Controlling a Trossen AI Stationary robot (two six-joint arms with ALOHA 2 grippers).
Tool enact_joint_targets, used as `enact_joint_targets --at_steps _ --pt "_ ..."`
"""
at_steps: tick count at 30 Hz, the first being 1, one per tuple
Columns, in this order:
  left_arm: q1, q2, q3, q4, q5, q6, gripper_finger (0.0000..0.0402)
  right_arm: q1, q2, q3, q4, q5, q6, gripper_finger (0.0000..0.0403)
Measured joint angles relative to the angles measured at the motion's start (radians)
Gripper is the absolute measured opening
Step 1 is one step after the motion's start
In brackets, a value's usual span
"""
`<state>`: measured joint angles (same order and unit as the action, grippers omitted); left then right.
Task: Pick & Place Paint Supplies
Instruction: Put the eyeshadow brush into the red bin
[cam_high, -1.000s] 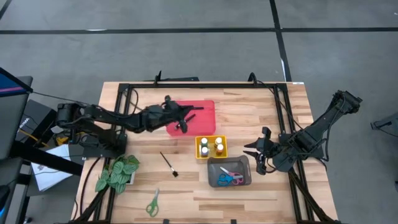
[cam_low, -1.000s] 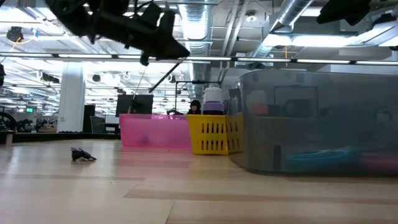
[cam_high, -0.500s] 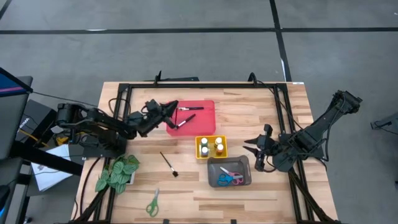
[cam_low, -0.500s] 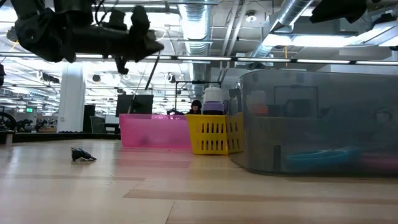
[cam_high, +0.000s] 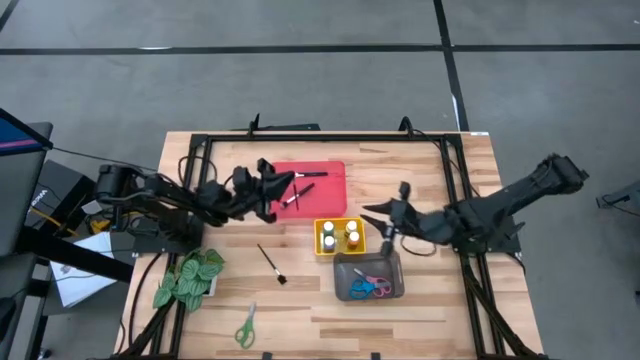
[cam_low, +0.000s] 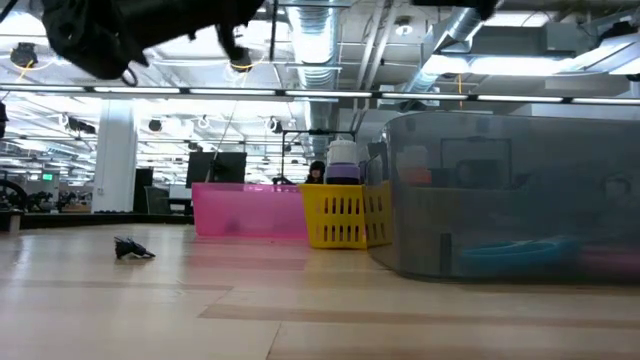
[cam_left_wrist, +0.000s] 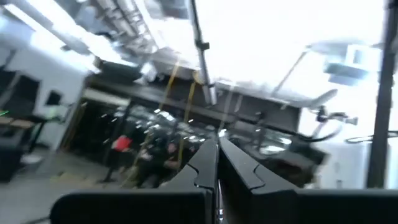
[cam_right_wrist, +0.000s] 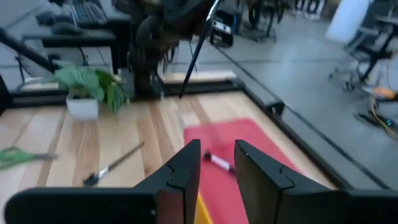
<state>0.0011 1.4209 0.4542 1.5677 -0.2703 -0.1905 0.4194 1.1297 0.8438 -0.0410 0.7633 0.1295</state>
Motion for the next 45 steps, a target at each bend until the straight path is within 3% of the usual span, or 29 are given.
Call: enact_joint_targets --at_steps 8,14,20,27,39,45 --pt "-0.07 0.013 0.108 0.002 0.111 0.117 0.0 -0.209 0.109 -0.001 0.285 -0.3 -0.141 0.0112" --pt "-0.079 0.013 0.16 0.002 0.178 0.144 0.0 -0.268 0.14 -0.001 0.42 -0.553 -0.174 0.0157" --pt "-0.078 0.014 0.202 -0.005 0.198 0.187 0.0 -0.274 0.194 0.017 0.498 -0.601 -0.192 0.0196" --pt "-0.072 0.063 0.259 -0.029 0.234 0.187 0.0 -0.299 0.306 0.149 0.406 -0.609 -0.247 0.0203" --pt "-0.072 0.089 0.269 -0.016 0.234 0.187 0.0 -0.313 0.365 0.223 0.386 -0.689 -0.263 0.0187" --pt "-0.072 0.089 0.269 -0.016 0.234 0.187 0.0 -0.317 0.363 0.221 0.378 -0.693 -0.261 0.0139"
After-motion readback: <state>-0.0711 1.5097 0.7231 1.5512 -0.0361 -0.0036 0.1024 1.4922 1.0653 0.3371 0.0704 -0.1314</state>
